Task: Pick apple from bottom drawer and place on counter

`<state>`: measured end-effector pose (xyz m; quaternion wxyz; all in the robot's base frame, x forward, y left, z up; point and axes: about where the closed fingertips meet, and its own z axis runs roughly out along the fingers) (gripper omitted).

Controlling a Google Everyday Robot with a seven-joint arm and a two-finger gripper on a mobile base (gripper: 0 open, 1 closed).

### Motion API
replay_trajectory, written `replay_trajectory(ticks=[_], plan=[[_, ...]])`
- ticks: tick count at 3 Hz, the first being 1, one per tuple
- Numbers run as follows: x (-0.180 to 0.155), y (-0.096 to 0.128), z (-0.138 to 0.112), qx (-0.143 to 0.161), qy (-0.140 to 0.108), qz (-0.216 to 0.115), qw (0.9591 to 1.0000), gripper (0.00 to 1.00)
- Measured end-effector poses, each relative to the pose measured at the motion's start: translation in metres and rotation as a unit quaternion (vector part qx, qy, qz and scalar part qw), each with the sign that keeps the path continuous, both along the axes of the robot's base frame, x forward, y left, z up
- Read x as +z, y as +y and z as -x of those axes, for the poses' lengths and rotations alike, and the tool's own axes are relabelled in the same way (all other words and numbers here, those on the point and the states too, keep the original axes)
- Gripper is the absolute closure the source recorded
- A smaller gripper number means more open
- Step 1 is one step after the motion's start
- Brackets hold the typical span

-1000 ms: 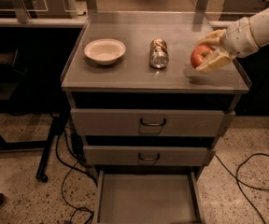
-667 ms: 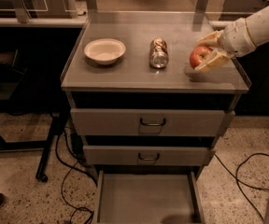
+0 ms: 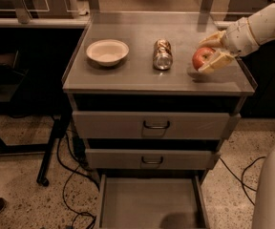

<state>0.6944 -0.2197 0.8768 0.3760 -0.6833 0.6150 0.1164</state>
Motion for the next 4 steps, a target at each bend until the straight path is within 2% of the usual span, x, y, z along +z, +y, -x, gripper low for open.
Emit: replay_trajectory(ticks=[2, 4], plan=[[-0.014, 0.007, -0.009, 0.013, 0.023, 0.008, 0.9996, 1.0], [-0.022, 0.01, -0.017, 0.017, 0.03, 0.005, 0.9994, 1.0]])
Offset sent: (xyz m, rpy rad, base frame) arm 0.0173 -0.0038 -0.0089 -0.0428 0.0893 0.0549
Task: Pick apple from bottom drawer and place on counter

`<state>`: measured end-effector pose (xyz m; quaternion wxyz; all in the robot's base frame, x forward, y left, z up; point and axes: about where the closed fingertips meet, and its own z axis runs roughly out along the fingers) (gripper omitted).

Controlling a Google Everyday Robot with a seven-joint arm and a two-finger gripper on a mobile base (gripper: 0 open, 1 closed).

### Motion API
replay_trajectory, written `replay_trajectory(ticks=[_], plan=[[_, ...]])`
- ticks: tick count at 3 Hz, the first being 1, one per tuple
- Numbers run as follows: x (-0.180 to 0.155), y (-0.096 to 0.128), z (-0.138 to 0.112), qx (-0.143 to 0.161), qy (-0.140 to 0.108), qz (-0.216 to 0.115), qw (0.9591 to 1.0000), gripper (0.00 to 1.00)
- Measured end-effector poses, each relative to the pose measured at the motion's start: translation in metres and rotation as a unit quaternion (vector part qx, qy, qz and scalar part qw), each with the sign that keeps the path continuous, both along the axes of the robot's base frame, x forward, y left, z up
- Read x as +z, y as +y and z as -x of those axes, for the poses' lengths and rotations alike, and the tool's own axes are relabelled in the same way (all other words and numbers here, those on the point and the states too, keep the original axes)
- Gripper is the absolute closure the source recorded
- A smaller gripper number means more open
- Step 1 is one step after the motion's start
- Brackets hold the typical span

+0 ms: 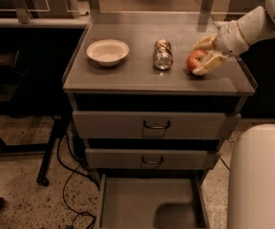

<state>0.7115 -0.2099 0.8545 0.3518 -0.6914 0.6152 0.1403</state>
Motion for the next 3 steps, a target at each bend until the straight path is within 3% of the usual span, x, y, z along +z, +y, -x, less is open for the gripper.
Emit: replay_trajectory(ticks=[1, 2, 3], plan=[[-0.0032, -0.0005, -0.0018, 0.001, 0.001, -0.008, 1.0, 1.0], [-0.0028, -0.0006, -0.0018, 0.0, 0.001, -0.008, 1.0, 0.89], [-0.0028, -0.0006, -0.0018, 0.0, 0.001, -0.008, 1.0, 0.66]])
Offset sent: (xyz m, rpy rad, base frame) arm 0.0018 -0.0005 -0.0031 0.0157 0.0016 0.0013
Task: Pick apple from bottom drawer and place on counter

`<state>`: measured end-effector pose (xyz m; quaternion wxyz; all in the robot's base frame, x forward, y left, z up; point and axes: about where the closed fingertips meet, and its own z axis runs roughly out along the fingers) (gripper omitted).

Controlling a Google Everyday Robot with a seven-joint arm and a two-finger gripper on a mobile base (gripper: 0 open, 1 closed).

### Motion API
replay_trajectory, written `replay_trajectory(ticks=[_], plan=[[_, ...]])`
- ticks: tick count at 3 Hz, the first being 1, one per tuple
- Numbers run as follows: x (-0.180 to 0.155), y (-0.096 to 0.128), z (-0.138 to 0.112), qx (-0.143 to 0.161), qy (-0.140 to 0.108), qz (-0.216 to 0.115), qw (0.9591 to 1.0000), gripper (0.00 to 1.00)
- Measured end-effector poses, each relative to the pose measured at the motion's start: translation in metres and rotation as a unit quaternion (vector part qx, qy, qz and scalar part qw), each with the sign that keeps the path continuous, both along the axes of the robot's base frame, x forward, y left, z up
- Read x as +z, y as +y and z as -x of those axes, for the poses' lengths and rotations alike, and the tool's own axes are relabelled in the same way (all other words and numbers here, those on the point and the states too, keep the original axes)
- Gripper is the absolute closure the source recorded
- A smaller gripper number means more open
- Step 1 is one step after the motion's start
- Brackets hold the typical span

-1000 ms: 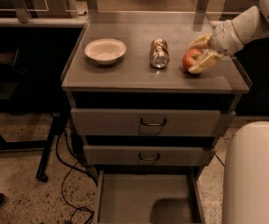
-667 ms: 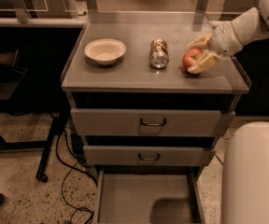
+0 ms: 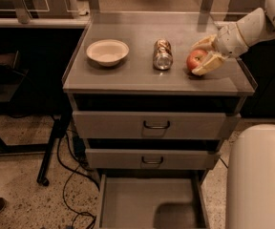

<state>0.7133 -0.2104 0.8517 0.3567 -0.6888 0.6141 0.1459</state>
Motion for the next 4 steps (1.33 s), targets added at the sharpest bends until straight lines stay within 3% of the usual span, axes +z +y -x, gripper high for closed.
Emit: replay_trajectory(ticks=[2, 3, 4], plan=[[0.0, 0.0, 0.0, 0.0, 0.0, 0.0, 1.0, 0.18], [0.0, 0.0, 0.0, 0.0, 0.0, 0.0, 1.0, 0.0], [0.0, 0.0, 0.0, 0.0, 0.0, 0.0, 1.0, 0.0]])
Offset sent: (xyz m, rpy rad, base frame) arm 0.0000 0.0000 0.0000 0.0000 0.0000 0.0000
